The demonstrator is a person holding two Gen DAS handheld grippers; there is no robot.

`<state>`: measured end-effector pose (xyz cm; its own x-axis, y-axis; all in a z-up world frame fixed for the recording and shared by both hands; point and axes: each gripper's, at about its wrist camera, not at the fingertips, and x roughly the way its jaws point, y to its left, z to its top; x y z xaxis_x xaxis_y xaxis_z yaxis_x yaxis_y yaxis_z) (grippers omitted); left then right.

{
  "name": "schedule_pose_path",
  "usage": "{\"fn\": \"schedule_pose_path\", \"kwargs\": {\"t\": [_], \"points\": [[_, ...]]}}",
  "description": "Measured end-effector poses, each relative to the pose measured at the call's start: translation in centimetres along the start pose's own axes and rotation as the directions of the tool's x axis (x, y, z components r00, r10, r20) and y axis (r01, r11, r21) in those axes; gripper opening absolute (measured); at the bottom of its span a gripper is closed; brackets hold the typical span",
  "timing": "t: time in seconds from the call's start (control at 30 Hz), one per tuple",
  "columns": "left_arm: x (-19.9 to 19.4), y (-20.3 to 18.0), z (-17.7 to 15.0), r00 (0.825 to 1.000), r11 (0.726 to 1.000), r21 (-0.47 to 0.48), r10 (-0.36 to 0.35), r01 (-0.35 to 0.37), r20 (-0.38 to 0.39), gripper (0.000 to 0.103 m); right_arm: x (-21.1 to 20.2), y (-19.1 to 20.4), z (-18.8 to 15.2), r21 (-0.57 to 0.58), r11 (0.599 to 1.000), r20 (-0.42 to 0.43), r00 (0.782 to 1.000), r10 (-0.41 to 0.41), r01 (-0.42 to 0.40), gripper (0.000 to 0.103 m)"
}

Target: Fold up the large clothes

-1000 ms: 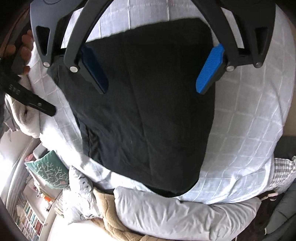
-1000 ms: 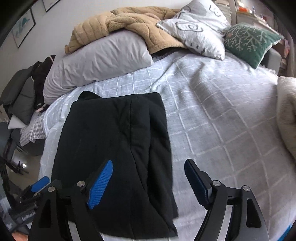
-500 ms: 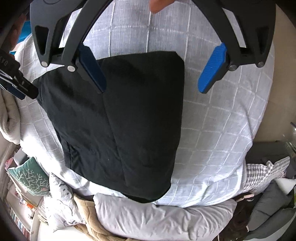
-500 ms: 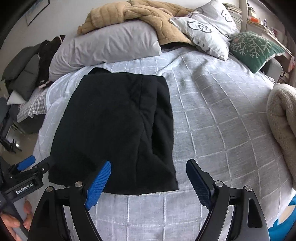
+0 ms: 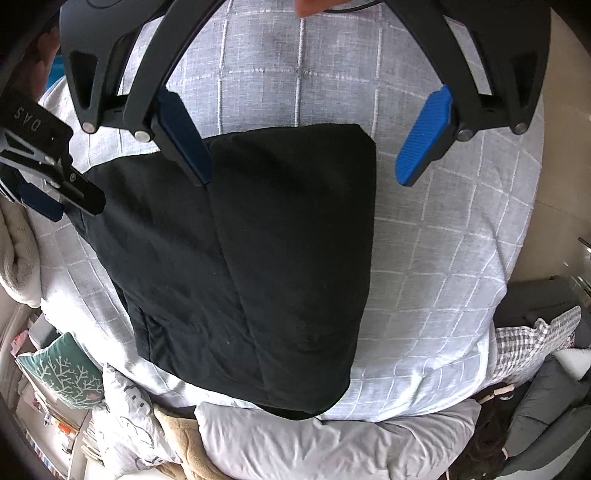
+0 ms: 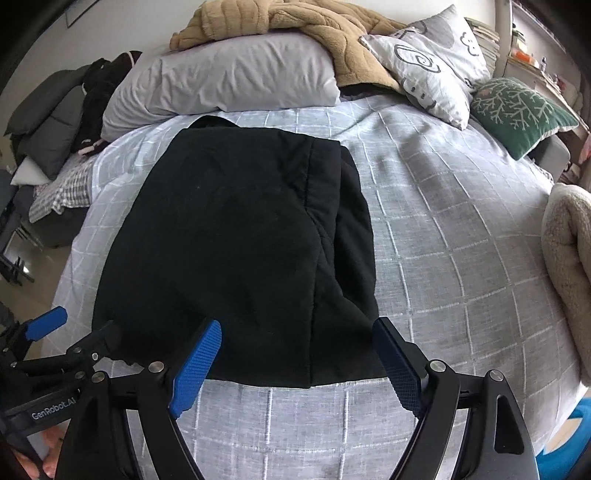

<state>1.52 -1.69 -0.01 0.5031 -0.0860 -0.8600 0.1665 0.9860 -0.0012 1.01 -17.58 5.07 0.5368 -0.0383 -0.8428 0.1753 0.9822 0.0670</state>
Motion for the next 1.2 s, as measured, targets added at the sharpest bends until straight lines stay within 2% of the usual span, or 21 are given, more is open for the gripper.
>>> {"fn": "schedule_pose_path", "kwargs": {"t": [0.47,1.2], "points": [[-0.62,0.46,0.20,0.999,1.000,-0.003,0.024,-0.024,0.030,0.099,0.37,0.51,0.04,-0.022,1.000,-0.007,1.000,-0.014,0.014,0.086],[-0.76,0.38,0.20,0.999,1.000,0.003,0.027,-0.028,0.028,0.099,0.65,0.42,-0.07,-0.031,0.999,-0.012,1.000,-0.014,0.014,0.086]]}}
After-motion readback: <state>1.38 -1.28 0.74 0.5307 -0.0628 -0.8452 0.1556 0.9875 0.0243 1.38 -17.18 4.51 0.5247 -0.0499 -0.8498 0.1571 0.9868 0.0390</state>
